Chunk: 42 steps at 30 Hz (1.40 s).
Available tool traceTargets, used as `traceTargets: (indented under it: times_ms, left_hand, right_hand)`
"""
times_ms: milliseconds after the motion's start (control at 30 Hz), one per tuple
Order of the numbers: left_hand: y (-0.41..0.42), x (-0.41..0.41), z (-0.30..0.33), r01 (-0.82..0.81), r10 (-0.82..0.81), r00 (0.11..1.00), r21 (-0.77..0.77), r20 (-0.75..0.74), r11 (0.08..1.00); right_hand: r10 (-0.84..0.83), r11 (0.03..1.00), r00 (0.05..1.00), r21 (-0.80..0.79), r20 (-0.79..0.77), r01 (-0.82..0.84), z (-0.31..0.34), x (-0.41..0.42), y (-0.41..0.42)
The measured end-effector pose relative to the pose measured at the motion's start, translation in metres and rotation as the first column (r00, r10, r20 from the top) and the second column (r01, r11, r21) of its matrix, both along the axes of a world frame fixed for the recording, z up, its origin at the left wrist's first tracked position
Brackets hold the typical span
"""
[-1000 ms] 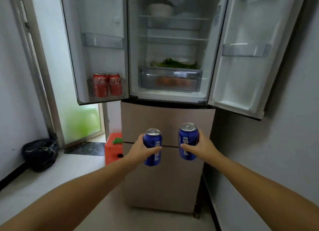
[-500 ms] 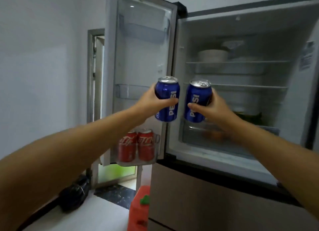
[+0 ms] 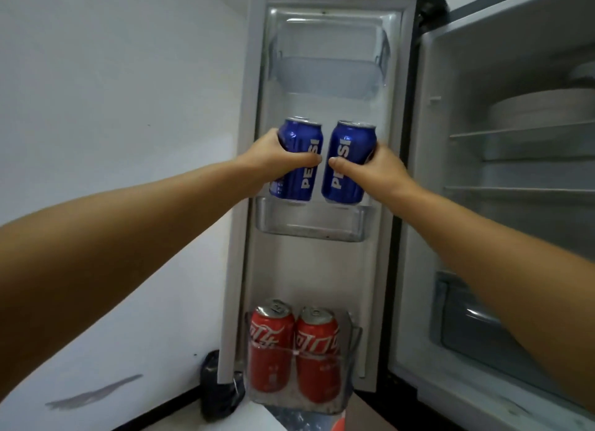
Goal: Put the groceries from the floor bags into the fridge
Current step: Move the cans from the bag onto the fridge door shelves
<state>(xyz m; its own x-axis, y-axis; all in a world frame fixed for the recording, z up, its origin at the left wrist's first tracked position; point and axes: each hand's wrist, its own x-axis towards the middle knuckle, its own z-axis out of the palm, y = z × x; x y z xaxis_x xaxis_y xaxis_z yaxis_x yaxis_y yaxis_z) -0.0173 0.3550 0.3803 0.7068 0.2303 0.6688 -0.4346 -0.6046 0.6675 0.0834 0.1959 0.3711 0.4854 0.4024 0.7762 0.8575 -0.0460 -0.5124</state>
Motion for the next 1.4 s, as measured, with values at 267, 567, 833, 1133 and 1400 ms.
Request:
traceTargets:
  times_ms: [267, 567, 833, 1133, 1400]
  left_hand:
    - [0.019, 0.011, -0.033, -0.045, 0.046, 0.996, 0.015, -0.076, 0.999]
    - [0.016, 0.007, -0.032, -0.194, 0.203, 0.965, 0.069, -0.165, 0.978]
    - [0.008, -0.014, -0.054, -0.251, 0.244, 0.963, -0.053, -0.115, 0.967]
    - [-0.009, -0.058, -0.093, -0.291, 0.295, 0.954, 0.065, -0.046, 0.954]
    - [-0.035, -0.104, -0.162, -0.267, 0.265, 0.939, 0.021, -0.218, 0.964]
  right_hand:
    - [0.015, 0.989, 0.998, -0.146, -0.065, -0.025, -0.021, 0.005, 0.013]
    - [-0.007, 0.952, 0.995, -0.304, -0.099, -0.023, -0.017, -0.007, 0.006]
    - [-0.202, 0.945, 0.97, -0.286, -0.134, 0.157, -0.022, -0.039, -0.012]
    - [-0.295, 0.947, 0.953, -0.153, -0.074, 0.281, -0.074, -0.078, -0.038]
    - [-0.297, 0.901, 0.953, -0.348, -0.057, 0.26, -0.139, -0.117, -0.04]
